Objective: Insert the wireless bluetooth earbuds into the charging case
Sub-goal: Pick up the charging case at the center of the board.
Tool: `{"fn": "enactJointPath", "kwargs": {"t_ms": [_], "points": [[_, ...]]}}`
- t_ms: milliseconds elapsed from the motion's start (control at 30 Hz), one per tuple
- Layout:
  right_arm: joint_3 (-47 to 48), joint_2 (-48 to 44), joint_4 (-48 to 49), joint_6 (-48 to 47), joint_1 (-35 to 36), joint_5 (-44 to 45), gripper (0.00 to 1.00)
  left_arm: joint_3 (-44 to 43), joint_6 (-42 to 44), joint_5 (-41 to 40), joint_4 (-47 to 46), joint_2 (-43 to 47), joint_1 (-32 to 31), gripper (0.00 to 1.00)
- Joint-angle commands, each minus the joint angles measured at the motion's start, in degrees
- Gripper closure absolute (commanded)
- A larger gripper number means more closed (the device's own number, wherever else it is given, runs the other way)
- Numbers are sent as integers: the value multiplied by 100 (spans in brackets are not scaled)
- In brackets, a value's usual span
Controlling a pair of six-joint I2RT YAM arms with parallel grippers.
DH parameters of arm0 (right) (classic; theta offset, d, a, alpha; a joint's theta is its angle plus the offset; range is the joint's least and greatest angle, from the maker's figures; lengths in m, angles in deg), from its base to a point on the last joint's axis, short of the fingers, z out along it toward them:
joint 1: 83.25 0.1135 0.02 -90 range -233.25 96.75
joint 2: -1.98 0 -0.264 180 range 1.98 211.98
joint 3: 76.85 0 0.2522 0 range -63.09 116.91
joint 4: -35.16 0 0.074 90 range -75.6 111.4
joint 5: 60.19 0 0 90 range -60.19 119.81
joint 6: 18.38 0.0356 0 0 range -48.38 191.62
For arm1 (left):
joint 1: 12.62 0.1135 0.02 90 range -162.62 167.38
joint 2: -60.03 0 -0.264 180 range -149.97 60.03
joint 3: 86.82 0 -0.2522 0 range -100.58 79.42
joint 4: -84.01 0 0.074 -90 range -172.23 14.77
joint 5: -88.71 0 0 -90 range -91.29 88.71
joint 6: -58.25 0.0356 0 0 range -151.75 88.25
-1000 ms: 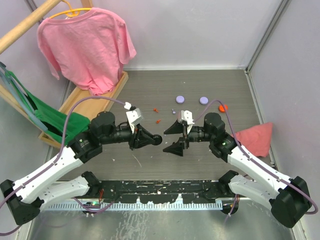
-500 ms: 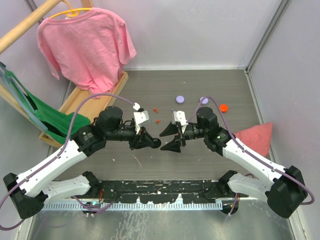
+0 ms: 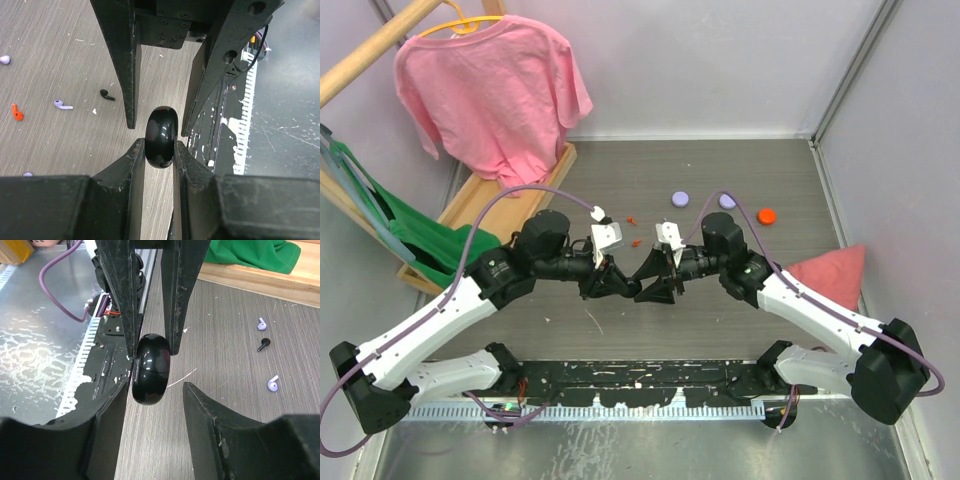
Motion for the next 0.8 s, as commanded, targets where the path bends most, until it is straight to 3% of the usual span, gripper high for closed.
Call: {"fn": "enactJointPath", "kwargs": {"t_ms": [0,167,333,567,767], "points": [[319,-2,331,190,72,-52,47,-280,87,120,-60,14,-8,100],[335,9,333,281,98,11,52,-264,92,124,-68,41,-32,100],[329,19,245,325,125,32,66,-203,100,162,-137,120,-45,100],[147,-211,269,486,117,436,99,93,-7,103,-541,395,-41,69],[-259,-557,620,702,123,920,99,685,-192,-190,-1386,658,-29,55]]}}
